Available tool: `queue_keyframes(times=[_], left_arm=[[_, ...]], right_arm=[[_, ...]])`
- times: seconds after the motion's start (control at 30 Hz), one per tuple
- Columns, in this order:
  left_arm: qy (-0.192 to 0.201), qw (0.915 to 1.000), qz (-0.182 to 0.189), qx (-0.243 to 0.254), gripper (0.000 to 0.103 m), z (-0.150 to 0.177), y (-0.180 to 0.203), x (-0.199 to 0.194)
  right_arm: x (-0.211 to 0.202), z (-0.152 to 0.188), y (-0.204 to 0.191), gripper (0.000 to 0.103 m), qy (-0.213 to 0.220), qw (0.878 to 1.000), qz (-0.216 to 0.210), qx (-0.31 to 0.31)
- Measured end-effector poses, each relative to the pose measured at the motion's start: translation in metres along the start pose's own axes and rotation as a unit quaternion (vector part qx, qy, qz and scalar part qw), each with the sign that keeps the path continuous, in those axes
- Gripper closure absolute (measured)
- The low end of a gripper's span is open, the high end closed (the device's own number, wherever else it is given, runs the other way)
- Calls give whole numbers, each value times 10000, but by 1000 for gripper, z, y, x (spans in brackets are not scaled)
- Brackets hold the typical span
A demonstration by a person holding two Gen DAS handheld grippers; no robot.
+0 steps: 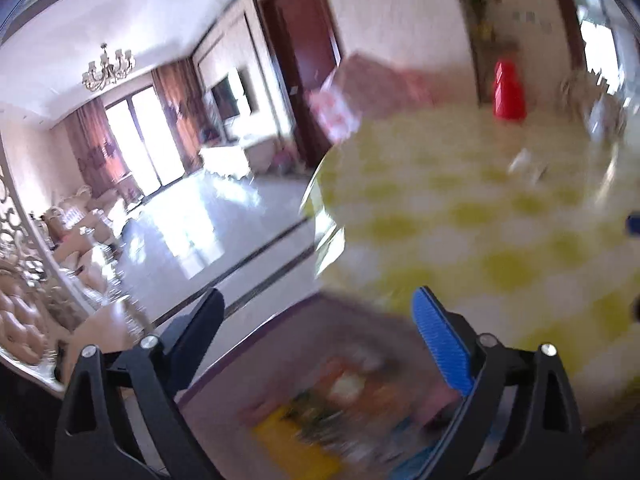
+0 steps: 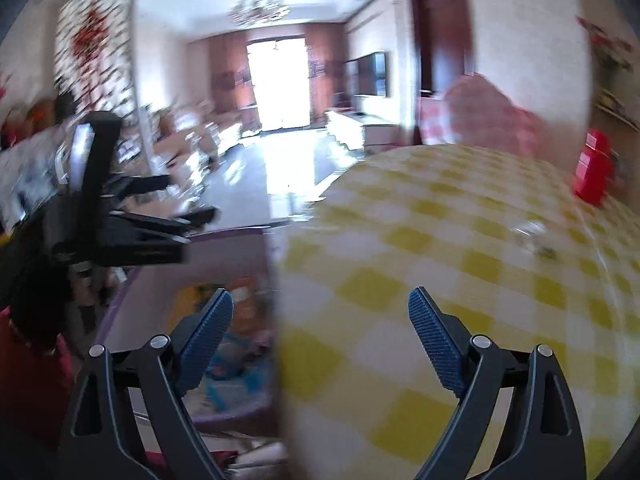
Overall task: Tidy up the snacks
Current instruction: 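Open both tools to drop the snacks into the purple box, then grasp a small blue-white printed box with the right tool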
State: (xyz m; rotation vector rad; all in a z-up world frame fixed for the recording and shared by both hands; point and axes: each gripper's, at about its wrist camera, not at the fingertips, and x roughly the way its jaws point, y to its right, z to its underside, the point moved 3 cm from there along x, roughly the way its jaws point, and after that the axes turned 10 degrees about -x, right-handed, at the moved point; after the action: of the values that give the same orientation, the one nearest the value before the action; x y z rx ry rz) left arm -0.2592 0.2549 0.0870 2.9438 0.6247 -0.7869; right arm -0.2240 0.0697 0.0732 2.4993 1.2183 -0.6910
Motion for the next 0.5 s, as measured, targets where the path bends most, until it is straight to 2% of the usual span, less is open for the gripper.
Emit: queue_keyframes(times=[0.03,0.1,0.13,0.27,0.33,0.4,0.5], left_arm=[[65,9998,190,-59,4,-5,12,-3],[204,9952,955,-92,2,-19,55,-7],[233,9923,1211,-82,2,-25,77,-5],[-111,9804,1941,-318,2,-47,163,34],[-447,9749,2139,-436,2,-55,208,66],[-595,9743,2148,-317,2,-61,243,90],[-813,9706,2267,-4,2,-70,296,131]], right_arm=[[-3,8,15,16,-21,9998,131,115],[-5,23,46,16,-102,9985,366,389],[-6,32,62,16,-173,9971,512,536],[-16,60,121,16,-278,9887,949,1127],[-21,73,149,16,-430,9833,1198,1302],[-20,84,179,16,-662,9780,1452,1341],[-14,91,217,16,-859,9753,1443,1434]])
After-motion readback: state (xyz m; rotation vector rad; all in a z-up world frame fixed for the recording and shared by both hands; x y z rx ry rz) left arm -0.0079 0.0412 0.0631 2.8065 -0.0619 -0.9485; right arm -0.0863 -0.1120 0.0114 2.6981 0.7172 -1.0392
